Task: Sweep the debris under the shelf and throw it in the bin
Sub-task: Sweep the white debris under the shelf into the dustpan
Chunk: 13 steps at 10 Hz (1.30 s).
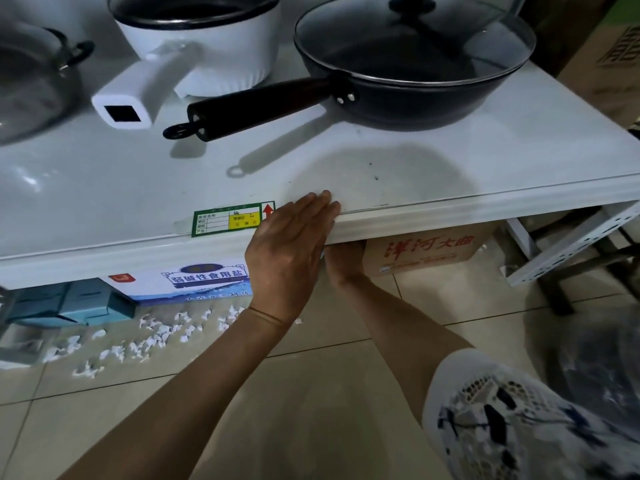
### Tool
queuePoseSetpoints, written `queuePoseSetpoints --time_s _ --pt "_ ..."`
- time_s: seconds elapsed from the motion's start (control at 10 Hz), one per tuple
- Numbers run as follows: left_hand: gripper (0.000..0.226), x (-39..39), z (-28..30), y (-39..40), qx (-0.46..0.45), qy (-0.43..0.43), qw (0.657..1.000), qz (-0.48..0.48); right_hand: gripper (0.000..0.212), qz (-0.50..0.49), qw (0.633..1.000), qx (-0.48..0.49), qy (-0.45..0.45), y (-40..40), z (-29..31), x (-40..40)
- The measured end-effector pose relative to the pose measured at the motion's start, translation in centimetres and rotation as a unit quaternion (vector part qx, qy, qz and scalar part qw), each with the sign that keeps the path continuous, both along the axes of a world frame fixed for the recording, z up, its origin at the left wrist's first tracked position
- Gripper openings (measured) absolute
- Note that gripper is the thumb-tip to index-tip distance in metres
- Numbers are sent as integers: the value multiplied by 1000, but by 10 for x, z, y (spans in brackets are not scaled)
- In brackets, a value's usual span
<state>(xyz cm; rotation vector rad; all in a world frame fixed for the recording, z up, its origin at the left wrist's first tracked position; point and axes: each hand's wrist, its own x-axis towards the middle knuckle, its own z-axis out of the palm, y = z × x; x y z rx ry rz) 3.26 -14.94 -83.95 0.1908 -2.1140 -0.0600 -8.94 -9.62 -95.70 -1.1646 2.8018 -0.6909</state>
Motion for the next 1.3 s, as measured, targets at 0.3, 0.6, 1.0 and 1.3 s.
queuePoseSetpoints --time_s 0.3,0.6,1.0,1.3 --pt "21 -5 -6 0 -1 33 999 -21 41 3 996 -46 -80 -18 -10 -11" --pt "20 -5 -1 2 -5 38 999 -11 17 10 985 168 -32 -5 -20 -6" --pt "21 0 5 3 6 5 1000 -7 25 -10 973 229 -40 60 -17 45" --pt "23 2 8 5 23 -11 1000 -4 22 85 977 192 31 48 20 41"
